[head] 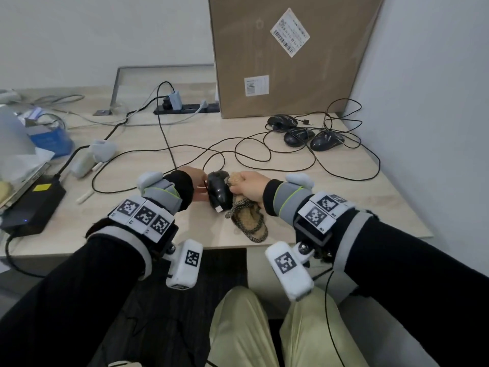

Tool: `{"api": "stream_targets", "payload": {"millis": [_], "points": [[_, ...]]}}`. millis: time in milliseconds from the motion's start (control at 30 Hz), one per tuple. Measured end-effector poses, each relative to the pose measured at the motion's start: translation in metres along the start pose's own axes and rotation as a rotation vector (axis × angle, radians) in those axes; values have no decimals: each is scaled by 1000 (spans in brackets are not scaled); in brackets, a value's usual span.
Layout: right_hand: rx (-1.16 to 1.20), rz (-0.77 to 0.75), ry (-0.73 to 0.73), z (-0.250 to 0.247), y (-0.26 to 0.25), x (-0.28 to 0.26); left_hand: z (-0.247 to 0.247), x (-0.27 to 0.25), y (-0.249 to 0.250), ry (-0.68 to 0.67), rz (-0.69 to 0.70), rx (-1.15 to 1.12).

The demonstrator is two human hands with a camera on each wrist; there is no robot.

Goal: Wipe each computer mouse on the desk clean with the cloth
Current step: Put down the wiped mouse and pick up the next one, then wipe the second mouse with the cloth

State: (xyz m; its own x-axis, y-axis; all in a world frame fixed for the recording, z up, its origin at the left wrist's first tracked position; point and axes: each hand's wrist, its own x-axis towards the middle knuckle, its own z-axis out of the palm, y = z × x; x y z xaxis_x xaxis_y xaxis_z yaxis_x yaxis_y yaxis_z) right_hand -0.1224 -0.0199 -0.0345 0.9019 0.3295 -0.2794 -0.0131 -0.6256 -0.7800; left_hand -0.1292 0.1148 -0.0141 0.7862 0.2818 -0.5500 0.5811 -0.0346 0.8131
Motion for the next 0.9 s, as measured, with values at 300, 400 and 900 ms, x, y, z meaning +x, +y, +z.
{"api": "stream_targets", "payload": {"millis": [300, 400, 900], "points": [[123, -15, 126, -5, -8, 19, -21, 16, 19, 218, 100, 150], [224, 47, 283, -28, 1, 17, -8, 5, 33, 178, 235, 320], [346, 124, 629, -184, 75, -11, 137, 27, 73, -182, 328, 352]]}}
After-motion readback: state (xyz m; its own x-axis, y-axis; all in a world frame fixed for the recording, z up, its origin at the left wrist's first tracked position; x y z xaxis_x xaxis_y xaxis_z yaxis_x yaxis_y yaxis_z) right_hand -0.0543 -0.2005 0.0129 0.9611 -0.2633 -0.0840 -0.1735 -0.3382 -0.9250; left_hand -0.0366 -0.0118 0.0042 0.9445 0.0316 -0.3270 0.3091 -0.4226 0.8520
